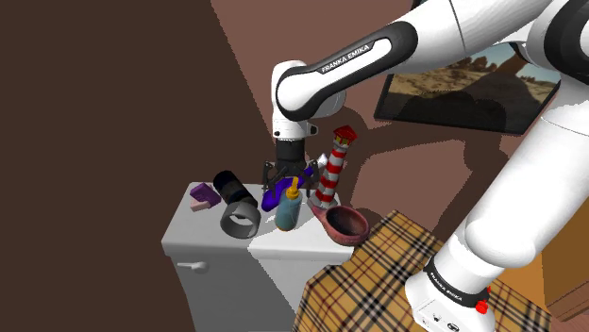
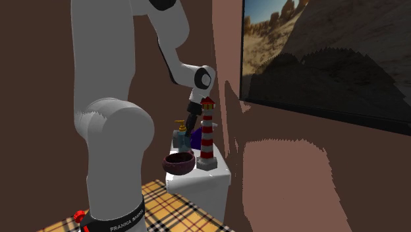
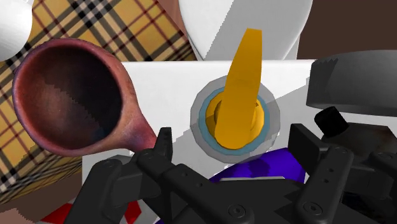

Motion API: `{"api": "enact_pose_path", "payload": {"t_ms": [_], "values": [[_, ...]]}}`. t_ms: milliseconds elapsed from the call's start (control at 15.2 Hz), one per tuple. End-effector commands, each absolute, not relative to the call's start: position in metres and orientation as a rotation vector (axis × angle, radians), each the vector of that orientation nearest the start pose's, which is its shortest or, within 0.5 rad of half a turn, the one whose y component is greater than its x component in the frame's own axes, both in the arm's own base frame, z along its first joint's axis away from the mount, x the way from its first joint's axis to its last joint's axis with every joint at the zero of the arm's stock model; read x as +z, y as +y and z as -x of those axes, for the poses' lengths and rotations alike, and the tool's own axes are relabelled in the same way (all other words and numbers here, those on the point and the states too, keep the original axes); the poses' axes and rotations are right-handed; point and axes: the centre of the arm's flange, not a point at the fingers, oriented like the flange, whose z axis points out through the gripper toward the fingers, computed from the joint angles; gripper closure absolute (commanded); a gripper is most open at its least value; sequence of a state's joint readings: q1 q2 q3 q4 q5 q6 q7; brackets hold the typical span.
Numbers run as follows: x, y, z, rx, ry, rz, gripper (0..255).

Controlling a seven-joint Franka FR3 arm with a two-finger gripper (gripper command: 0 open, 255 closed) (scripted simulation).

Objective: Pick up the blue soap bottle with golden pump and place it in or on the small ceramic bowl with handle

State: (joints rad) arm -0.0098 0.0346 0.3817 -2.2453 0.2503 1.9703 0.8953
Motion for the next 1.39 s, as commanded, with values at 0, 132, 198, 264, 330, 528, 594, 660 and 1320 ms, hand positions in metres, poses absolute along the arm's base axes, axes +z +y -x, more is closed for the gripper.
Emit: {"api": "enact_pose_path", "payload": {"t_ms": [0,132,198,264,330,528,594,660,1320], "values": [[0.333,0.193,-0.452,0.594,0.992,2.920,0],[0.333,0.193,-0.452,0.594,0.992,2.920,255],[0.333,0.193,-0.452,0.594,0.992,2.920,255],[0.333,0.193,-0.452,0.594,0.992,2.920,255],[0.333,0.193,-0.452,0.594,0.992,2.920,255],[0.333,0.193,-0.452,0.594,0.992,2.920,255],[0.333,0.193,-0.452,0.594,0.992,2.920,255],[0.333,0.193,-0.452,0.594,0.992,2.920,255],[0.380,0.193,-0.452,0.594,0.992,2.920,255]]}}
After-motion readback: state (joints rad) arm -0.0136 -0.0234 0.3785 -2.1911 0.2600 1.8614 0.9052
